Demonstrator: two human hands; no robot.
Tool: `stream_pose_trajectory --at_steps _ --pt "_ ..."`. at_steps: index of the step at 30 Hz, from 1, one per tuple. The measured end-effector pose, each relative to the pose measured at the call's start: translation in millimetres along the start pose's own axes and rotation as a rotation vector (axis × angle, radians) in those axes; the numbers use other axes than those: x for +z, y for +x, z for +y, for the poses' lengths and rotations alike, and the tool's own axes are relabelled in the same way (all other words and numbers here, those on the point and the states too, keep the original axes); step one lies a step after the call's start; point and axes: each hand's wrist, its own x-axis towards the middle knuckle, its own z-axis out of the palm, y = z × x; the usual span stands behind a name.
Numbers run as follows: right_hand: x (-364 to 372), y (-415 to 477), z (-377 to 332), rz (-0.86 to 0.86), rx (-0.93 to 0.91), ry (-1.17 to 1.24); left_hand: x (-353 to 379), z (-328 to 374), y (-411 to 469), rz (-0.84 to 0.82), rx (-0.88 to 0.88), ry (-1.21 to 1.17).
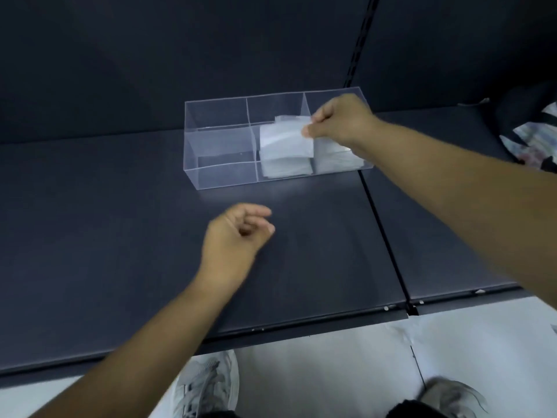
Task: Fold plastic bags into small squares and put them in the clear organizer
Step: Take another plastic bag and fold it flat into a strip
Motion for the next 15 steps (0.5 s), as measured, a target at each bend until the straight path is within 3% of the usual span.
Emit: stream_pose_trajectory --at_steps 5,9,12,15 --pt "28 33 1 0.063 -0.004 -0.414 24 -22 -35 -0.196 0.309 0.515" --pt "37 36 3 0.148 -0.048 -0.626 41 -29 -47 -0.412 0.438 0.790" --pt "32 29 3 0.126 -0.091 -0.593 50 -35 -51 -0.490 0.494 1.021" --pt "15 0 7 0.153 -0.189 -0.310 56 -43 -53 -0.496 0.529 1.214"
